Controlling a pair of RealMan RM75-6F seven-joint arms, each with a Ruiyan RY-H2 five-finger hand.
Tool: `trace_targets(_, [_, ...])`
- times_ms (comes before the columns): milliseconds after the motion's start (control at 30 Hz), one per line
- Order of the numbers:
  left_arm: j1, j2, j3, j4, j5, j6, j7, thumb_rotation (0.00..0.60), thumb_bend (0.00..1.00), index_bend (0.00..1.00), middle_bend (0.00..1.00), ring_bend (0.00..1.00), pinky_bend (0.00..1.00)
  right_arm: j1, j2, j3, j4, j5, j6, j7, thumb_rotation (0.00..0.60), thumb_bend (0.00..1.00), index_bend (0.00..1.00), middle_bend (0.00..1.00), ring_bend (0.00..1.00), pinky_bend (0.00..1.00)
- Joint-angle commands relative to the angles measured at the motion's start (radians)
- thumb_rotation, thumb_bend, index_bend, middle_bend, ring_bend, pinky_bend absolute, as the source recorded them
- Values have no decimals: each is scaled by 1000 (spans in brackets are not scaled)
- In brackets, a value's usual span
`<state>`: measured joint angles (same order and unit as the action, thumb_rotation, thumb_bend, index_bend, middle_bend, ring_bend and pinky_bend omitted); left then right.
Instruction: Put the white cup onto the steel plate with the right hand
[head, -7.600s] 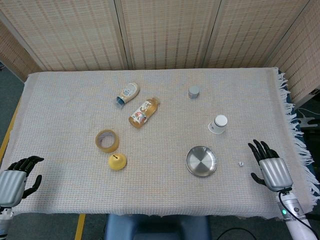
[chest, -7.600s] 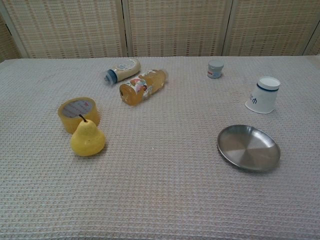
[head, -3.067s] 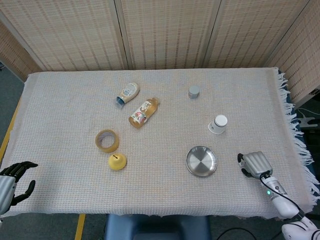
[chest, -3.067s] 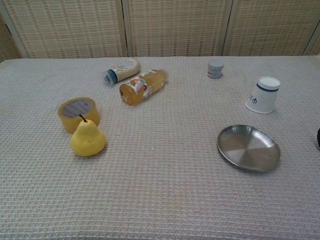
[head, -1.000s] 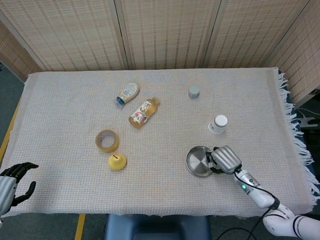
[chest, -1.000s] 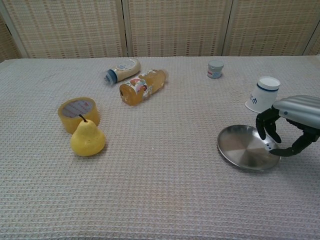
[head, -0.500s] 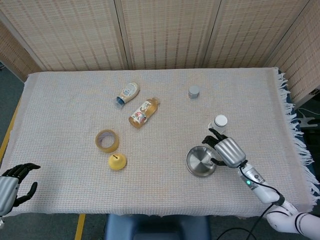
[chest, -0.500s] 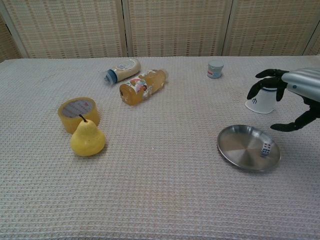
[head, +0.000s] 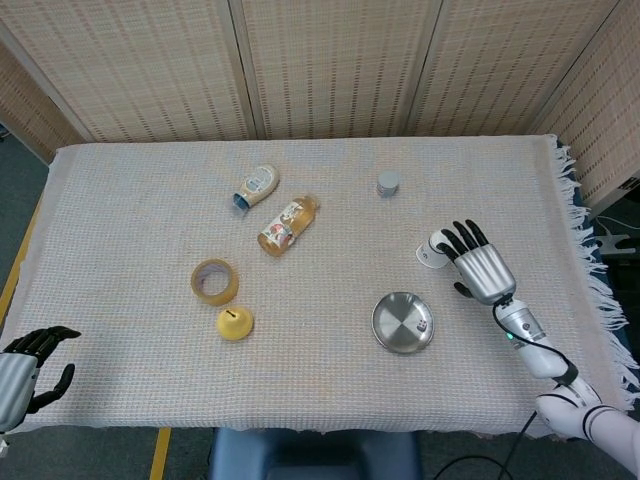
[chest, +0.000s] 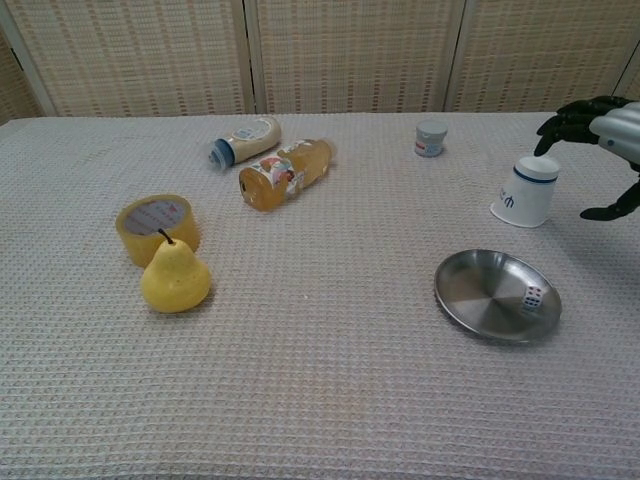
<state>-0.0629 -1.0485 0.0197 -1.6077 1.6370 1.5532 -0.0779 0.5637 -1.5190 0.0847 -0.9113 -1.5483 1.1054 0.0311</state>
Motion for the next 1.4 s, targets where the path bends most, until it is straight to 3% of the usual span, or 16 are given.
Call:
trace_targets(33, [0, -1, 1, -2, 1, -1, 5, 600, 431, 300, 289, 278, 403, 30, -48, 8, 83, 10, -37, 119, 600, 179, 276, 96, 0, 123])
trace_targets(133, [0, -3, 2, -1, 2, -3, 11, 600, 431, 300, 289, 278, 403, 54, -85, 4, 147, 3, -51, 176, 600, 241, 286, 96, 0, 185])
trace_targets(467, [-3, -4, 3, -1, 1, -9, 16, 600, 431, 300, 290, 278, 404, 111, -226, 9, 360, 2, -61, 328, 600, 225, 291, 97, 0, 187])
trace_targets(900, [-2, -9, -1, -1, -8, -10, 25, 600, 432, 303, 295, 282, 405, 116, -293, 3, 502, 22, -88, 386, 600, 224, 300, 126, 0, 268])
trace_targets(1033, [-3, -9, 1, -2, -5, -11, 23, 600, 431, 303, 301, 282, 405, 114, -301, 8, 529, 36, -98, 384, 600, 224, 321, 183, 0, 299])
trace_targets(1400, [0, -15, -6, -5, -24, -11, 39, 600, 432, 303, 303, 286, 416, 107, -348, -3, 617, 49, -142, 396, 600, 224, 379, 261, 101, 480])
